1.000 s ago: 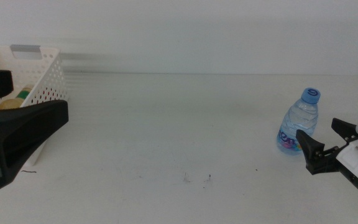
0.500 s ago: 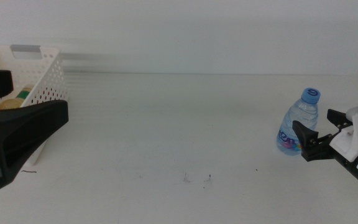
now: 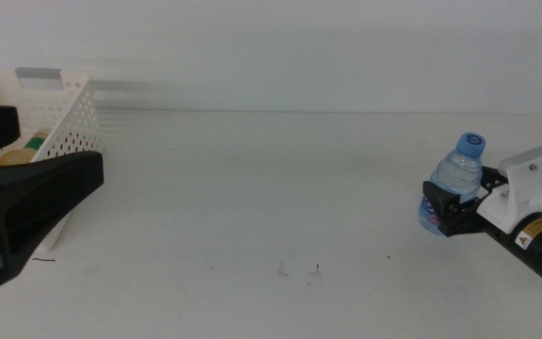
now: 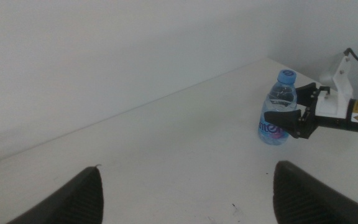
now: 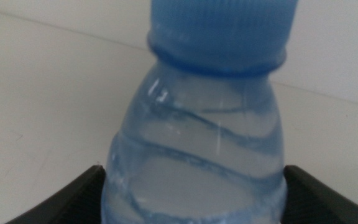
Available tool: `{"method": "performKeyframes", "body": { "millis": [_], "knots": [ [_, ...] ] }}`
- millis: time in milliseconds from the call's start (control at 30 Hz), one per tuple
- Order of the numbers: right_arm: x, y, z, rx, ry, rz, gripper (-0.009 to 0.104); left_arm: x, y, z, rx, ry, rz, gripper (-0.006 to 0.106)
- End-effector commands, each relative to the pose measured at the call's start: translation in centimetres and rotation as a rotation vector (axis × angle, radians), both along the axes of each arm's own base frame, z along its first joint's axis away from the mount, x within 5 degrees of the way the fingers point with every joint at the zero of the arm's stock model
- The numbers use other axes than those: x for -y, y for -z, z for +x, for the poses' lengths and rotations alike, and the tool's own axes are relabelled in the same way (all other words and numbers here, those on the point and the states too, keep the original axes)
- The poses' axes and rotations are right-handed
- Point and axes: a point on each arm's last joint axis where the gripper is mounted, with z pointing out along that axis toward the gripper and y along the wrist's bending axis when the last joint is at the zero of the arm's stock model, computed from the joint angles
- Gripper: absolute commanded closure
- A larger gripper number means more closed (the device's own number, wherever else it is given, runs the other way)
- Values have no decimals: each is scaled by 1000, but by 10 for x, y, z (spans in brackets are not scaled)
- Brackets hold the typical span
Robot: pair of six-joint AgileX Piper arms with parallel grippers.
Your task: Use arms to grab the bottles and put them into the dustbin to the left of the table.
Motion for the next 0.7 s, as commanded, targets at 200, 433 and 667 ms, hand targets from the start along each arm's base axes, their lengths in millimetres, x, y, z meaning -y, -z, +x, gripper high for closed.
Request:
{"method": "performKeyframes", "body": {
  "millis": [200, 433, 667],
  "knots": [
    [-1, 7, 12, -1, -7, 1, 6, 0, 0, -1, 7, 0, -9, 7],
    [-3, 9, 11, -38, -22, -4, 97, 0, 0, -1, 7, 0, -9, 7],
    [-36, -27, 21, 35, -105, 7, 97, 0, 0, -1, 8, 1, -7, 7]
  ]
}}
